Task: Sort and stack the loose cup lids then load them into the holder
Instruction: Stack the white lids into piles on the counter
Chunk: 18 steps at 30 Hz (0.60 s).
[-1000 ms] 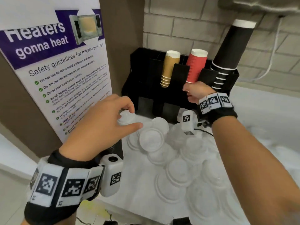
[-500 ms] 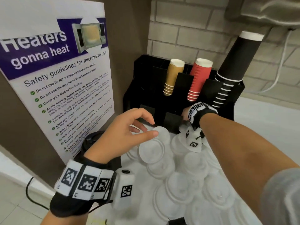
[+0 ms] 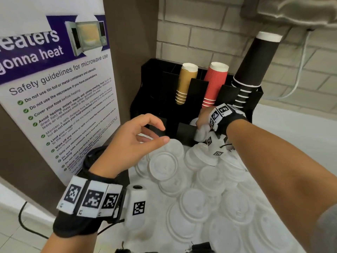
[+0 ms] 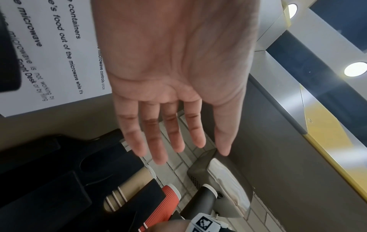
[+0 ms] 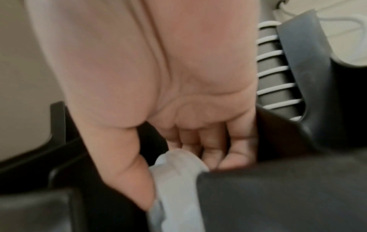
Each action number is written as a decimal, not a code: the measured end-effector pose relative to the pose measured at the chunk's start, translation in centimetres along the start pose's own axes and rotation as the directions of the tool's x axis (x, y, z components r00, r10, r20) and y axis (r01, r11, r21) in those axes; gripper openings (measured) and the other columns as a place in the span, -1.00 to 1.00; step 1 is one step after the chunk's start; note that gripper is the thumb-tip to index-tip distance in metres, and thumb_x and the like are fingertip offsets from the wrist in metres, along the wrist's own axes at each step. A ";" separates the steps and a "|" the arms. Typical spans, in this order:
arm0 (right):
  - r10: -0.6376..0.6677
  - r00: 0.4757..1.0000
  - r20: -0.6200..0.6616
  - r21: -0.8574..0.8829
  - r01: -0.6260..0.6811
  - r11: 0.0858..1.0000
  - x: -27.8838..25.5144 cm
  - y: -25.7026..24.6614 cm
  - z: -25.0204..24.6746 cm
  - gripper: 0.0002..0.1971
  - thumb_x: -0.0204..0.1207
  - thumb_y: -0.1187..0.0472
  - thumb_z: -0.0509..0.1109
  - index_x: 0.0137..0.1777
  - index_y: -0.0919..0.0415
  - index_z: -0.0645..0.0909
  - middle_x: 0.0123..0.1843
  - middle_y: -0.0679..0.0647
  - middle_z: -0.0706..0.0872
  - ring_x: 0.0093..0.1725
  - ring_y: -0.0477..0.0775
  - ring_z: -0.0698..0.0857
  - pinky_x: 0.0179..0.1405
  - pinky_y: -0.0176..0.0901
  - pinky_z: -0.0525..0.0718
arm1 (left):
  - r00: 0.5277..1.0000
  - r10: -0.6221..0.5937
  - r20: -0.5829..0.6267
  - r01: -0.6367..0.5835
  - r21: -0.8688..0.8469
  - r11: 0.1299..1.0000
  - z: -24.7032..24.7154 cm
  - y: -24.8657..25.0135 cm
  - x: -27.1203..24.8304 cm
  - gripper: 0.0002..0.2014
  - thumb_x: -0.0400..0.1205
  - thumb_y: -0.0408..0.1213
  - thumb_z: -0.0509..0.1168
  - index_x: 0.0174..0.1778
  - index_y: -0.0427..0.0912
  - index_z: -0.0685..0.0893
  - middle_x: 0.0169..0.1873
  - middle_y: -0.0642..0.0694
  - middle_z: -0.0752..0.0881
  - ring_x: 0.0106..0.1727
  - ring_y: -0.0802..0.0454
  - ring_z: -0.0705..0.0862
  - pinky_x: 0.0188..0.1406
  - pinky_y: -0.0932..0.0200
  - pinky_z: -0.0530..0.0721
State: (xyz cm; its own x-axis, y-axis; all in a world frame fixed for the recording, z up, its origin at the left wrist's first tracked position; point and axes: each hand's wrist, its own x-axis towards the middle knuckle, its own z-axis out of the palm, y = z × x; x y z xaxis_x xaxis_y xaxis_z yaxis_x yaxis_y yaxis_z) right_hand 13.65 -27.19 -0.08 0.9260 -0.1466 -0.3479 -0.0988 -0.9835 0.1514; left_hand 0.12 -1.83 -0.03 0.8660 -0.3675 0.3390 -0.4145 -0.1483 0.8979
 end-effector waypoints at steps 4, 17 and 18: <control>0.014 0.989 -0.144 0.307 0.032 0.951 -1.7 2.0 -1.3 -0.54 0.55 0.20 0.40 0.40 0.37 0.51 0.36 0.31 0.60 0.20 0.24 0.60 -0.05 -0.14 0.45 | 1.000 0.001 0.003 -0.001 -0.032 0.999 0.5 -0.1 0.1 -0.76 0.42 -0.04 0.47 -0.06 0.00 0.69 -0.02 0.18 0.71 -0.07 0.13 0.74 -0.14 0.29 0.64; -0.425 0.850 -0.310 0.951 0.282 -0.129 -15.2 -1.3 2.3 -0.48 0.31 0.33 0.21 0.29 0.04 0.61 0.15 0.08 0.70 0.08 0.09 0.68 -0.04 0.03 0.69 | 0.890 -0.404 0.210 0.395 -0.797 0.458 4.0 1.0 1.8 -0.31 0.41 0.31 0.20 0.43 0.07 0.52 0.34 -0.16 0.68 0.26 -0.12 0.70 0.08 -0.13 0.73; -0.421 0.852 -0.310 0.950 0.290 -0.113 -15.4 -1.9 3.0 -0.48 0.35 0.35 0.22 0.33 0.05 0.58 0.17 0.09 0.69 0.10 0.06 0.68 0.00 0.03 0.70 | 0.868 -0.393 0.303 0.450 -0.816 0.363 4.0 0.8 1.6 -0.31 0.40 0.32 0.21 0.42 0.08 0.56 0.35 -0.19 0.68 0.28 -0.18 0.69 0.17 -0.27 0.68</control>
State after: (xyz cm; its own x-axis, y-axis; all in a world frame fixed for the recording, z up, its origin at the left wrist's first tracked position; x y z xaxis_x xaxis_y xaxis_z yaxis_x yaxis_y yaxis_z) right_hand -1.50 -23.40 2.24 0.9439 0.3220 -0.0738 -0.0669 -0.0323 -0.9972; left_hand 0.02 -6.21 0.07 0.8299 -0.5390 -0.1439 0.4670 0.5300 0.7078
